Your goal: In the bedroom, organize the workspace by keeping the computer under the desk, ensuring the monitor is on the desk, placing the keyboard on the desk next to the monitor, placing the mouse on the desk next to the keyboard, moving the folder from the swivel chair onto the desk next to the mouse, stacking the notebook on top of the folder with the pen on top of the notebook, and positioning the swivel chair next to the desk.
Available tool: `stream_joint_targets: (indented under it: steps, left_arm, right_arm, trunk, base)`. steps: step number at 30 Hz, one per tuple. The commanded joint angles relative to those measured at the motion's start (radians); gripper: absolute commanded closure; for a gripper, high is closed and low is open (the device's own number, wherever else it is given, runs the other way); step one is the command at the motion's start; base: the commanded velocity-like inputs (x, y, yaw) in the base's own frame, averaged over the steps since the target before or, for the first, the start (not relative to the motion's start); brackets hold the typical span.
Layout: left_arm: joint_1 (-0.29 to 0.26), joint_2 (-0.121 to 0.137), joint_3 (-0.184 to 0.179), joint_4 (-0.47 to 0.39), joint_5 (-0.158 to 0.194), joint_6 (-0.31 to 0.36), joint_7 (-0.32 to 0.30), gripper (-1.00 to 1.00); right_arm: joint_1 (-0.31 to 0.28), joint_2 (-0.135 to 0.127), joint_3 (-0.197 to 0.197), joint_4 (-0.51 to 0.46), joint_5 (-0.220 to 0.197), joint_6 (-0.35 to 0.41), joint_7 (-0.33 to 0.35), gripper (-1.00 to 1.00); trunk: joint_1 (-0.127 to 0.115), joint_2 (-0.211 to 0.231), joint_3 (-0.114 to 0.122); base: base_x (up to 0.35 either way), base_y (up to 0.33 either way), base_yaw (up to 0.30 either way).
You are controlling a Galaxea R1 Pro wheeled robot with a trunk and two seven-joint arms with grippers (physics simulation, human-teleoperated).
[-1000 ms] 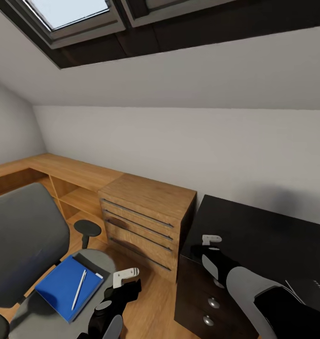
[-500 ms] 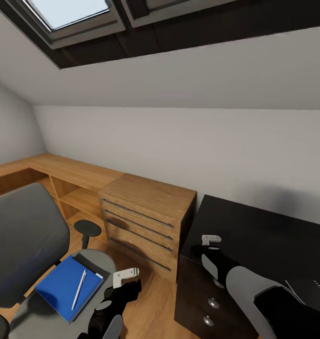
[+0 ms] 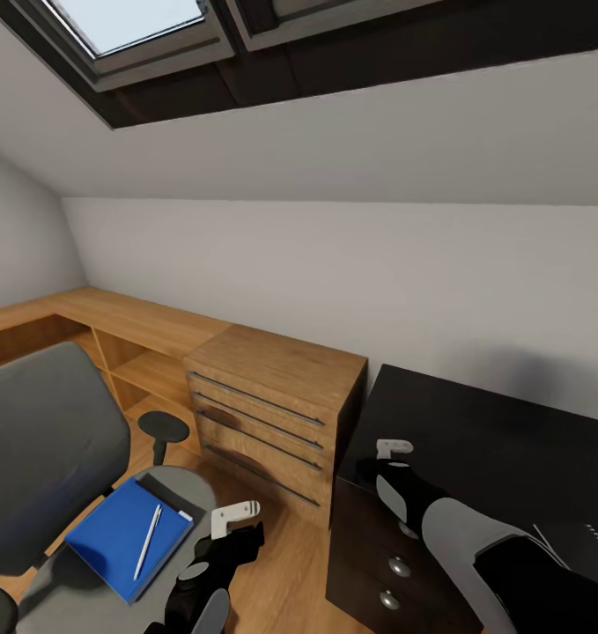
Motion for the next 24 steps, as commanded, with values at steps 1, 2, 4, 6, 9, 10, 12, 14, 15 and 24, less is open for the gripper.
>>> stream_joint_targets:
  steps: [1,2,4,6,9,10,12,14,15,24]
  left_arm:
    - [-0.001,0.000,-0.001,-0.001,0.009,0.002,0.009,-1.00]
    - [-0.001,0.000,-0.001,-0.001,0.009,0.001,0.009,-1.00]
    - [-0.001,0.000,-0.001,-0.001,0.009,0.001,0.009,-1.00]
    - [-0.001,0.000,-0.001,-0.001,0.009,0.002,0.009,-1.00]
    - [-0.001,0.000,-0.001,-0.001,0.009,0.002,0.009,-1.00]
    - [-0.001,0.000,-0.001,-0.001,0.009,0.001,0.009,-1.00]
    - [-0.001,0.000,-0.001,-0.001,0.009,0.001,0.009,-1.00]
    - [-0.001,0.000,-0.001,-0.001,0.010,0.002,0.009,-1.00]
    - [-0.001,0.000,-0.001,-0.001,0.010,0.002,0.009,-1.00]
    - [-0.001,0.000,-0.001,-0.001,0.010,0.002,0.010,-1.00]
  right_arm:
    - [0.000,0.000,0.009,-0.001,-0.015,0.007,-0.005,1.00]
    - [0.000,0.000,0.009,-0.002,-0.015,0.007,-0.005,1.00]
    - [0.000,0.000,0.009,-0.004,-0.015,0.007,-0.005,1.00]
    - [0.000,-0.001,0.010,-0.011,-0.015,0.007,-0.006,1.00]
    - [0.000,-0.002,0.010,-0.019,-0.015,0.008,-0.006,1.00]
    - [0.000,-0.002,0.010,-0.020,-0.015,0.008,-0.006,1.00]
    - [0.000,-0.003,0.010,-0.022,-0.015,0.008,-0.006,1.00]
    - [0.000,-0.003,0.010,-0.023,-0.015,0.008,-0.007,1.00]
    - [0.000,-0.003,0.010,-0.023,-0.015,0.008,-0.007,1.00]
    - [0.000,-0.003,0.010,-0.062,-0.015,0.012,-0.014,1.00]
  trunk:
    - [0.000,-0.001,-0.001]
    - [0.000,-0.001,-0.001]
    - [0.000,-0.001,-0.001]
    - [0.000,-0.001,-0.001]
    - [0.000,-0.001,-0.001]
    - [0.000,-0.001,-0.001]
    - [0.000,-0.001,-0.001]
    - [0.000,-0.001,-0.001]
    - [0.000,-0.001,-0.001]
    - [-0.031,0.055,0.024]
  base:
    - [0.000,0.000,0.000]
    - [0.000,0.000,0.000]
    - [0.000,0.000,0.000]
    - [0.000,0.000,0.000]
    - [0.000,0.000,0.000]
    - [0.000,0.000,0.000]
    - [0.000,0.000,0.000]
    - [0.000,0.000,0.000]
    - [0.000,0.000,0.000]
    - [0.000,0.000,0.000]
